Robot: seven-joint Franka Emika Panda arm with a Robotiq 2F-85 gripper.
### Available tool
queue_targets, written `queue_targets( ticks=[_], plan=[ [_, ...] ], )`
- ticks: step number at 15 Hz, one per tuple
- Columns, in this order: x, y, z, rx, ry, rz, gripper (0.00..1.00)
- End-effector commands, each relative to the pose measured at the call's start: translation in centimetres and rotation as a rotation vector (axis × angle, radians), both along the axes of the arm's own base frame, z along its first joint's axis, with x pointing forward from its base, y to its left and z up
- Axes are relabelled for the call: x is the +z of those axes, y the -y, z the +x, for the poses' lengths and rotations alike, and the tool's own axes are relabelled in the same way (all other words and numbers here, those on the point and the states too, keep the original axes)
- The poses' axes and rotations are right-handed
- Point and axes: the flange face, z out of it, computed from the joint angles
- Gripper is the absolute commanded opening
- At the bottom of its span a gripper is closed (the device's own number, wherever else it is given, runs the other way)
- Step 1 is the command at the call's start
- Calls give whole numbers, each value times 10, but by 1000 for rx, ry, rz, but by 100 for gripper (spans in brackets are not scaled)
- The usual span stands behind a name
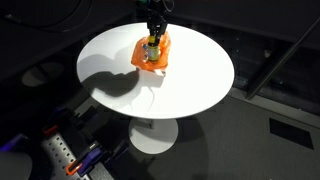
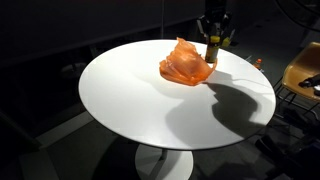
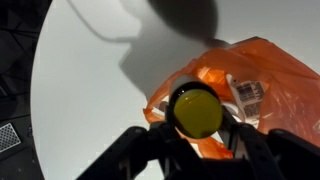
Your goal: Remove the yellow and brown bottle from the plastic and put it on the table
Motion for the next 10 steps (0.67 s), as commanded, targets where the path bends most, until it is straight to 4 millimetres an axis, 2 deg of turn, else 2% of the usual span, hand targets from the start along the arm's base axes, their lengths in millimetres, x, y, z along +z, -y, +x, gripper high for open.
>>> queue_targets(
  ticks=[1,3,5,7,10],
  plan=[
    [45,33,2,-88,29,6,20],
    [61,56,8,-133,46,12,20],
    [68,78,13,-174,60,14,20],
    [67,98,16,-212,67,13,20],
    [56,123,17,-270,67,19,20]
  ],
)
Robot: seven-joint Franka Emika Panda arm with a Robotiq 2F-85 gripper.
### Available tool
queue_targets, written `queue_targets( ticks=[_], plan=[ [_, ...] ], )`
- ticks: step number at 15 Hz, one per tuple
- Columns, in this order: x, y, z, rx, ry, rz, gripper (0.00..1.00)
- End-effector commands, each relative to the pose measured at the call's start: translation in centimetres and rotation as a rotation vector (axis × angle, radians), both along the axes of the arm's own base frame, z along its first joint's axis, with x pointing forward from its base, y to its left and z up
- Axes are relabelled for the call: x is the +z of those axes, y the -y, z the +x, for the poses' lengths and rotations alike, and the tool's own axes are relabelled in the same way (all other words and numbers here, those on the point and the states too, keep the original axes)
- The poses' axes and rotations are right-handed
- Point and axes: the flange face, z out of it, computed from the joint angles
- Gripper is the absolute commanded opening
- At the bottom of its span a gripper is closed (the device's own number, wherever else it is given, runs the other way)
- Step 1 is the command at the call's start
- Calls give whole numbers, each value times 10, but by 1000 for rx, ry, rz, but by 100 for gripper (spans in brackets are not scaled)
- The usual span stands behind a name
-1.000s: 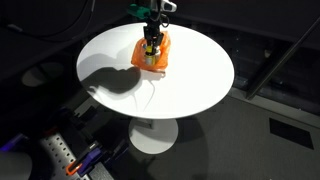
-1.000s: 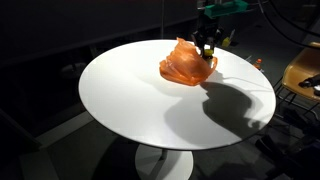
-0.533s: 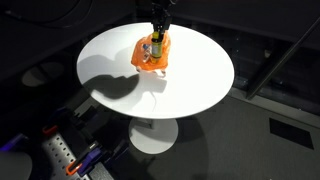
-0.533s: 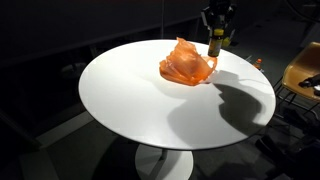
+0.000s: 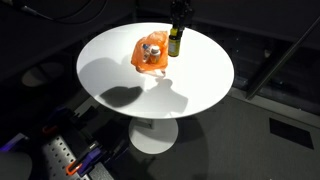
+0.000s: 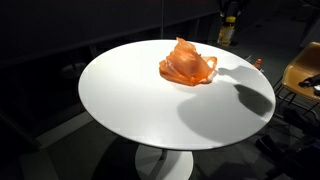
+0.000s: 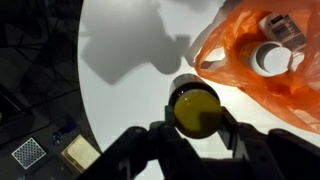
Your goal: Remove the yellow and brown bottle from the plastic and put it on the table
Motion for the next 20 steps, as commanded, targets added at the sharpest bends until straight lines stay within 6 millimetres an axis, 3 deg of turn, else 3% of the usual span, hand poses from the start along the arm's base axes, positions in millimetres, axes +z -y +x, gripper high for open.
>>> queue_targets(
  ticks=[1,8,16,20],
  plan=[
    [-9,22,7,-90,-9,13,20],
    [-56,46,12,-156,-46,12,20],
    [-101,49,18,-210,-103,-45,20],
    [-112,51,21,-224,-112,-49,20]
  ],
)
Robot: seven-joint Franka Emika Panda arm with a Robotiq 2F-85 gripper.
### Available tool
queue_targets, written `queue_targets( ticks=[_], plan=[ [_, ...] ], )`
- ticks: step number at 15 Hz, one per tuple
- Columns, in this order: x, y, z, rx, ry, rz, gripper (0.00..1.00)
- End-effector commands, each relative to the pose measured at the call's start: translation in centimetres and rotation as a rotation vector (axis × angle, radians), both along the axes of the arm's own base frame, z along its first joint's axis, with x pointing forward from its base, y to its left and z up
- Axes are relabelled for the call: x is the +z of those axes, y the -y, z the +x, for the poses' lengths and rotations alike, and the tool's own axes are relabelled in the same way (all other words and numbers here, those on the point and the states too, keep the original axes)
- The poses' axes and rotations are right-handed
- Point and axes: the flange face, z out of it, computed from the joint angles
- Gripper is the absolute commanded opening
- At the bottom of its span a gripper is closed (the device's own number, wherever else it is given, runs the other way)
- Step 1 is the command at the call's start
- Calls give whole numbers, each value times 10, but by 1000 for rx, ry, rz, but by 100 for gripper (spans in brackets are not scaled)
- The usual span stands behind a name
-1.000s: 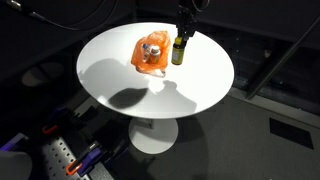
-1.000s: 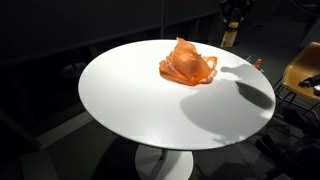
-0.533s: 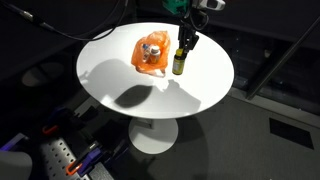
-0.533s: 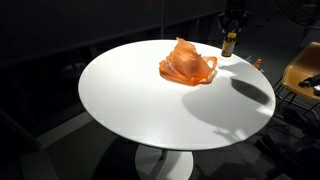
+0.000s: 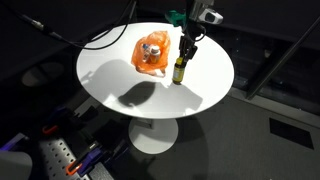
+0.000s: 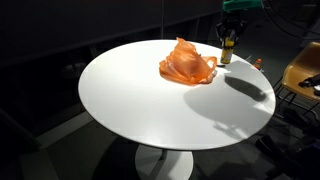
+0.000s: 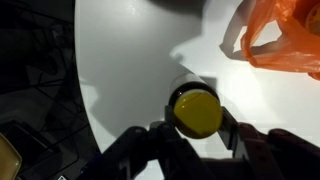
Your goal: Remove the yellow and brown bottle from the plastic and put it on the table
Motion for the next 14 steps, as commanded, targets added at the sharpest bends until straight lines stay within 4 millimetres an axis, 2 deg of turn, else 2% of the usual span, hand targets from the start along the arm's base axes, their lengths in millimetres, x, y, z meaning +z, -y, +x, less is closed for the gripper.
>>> queue_targets(
  ticks=[1,2,3,5,6,10,14],
  plan=[
    [2,1,9,-27,-3,-12,70],
    [3,1,10,-26,0,-9,71],
    [5,0,11,-21,3,-3,77],
    [14,-2,10,-11,14,7,94],
    [21,-4,10,-3,21,14,99],
    [58,-16,5,51,12,46,100],
    [104,-35,-13,152,-48,76,100]
  ],
)
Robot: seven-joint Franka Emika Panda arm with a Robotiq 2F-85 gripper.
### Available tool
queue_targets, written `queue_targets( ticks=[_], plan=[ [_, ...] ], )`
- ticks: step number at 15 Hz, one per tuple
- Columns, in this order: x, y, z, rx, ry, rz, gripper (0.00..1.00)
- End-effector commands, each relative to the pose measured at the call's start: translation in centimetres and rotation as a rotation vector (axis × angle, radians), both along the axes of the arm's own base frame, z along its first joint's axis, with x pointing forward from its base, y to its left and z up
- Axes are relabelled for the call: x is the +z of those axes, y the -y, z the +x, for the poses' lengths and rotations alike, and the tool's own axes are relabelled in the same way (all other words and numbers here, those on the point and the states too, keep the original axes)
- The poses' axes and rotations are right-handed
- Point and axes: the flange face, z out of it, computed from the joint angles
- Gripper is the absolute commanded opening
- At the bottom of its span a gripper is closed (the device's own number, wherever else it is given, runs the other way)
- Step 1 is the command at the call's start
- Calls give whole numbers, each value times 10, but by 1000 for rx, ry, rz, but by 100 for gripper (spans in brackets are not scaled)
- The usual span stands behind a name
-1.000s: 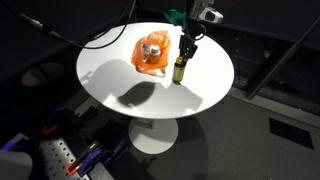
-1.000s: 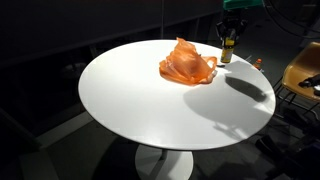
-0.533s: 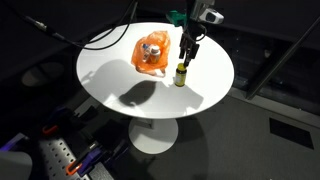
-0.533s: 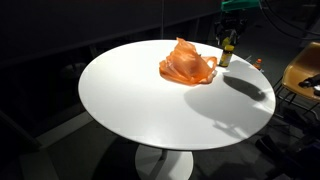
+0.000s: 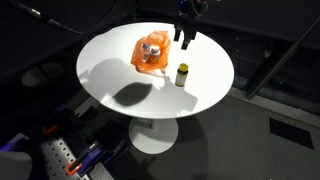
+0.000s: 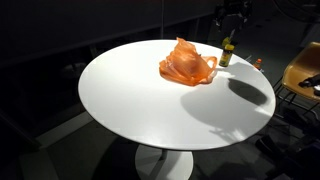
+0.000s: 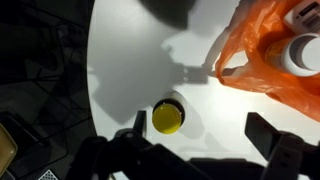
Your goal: Remove the yellow and brown bottle from the plastic and put it on the table
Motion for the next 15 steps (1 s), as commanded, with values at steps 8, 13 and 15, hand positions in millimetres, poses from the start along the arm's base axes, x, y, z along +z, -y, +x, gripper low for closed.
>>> queue_targets(
  ticks=[8,13,15],
  plan=[
    [97,-48,-60,271,7,42,100],
    [113,-72,-94,368,117,35,100],
    [119,-78,-105,405,171,32,100]
  ],
)
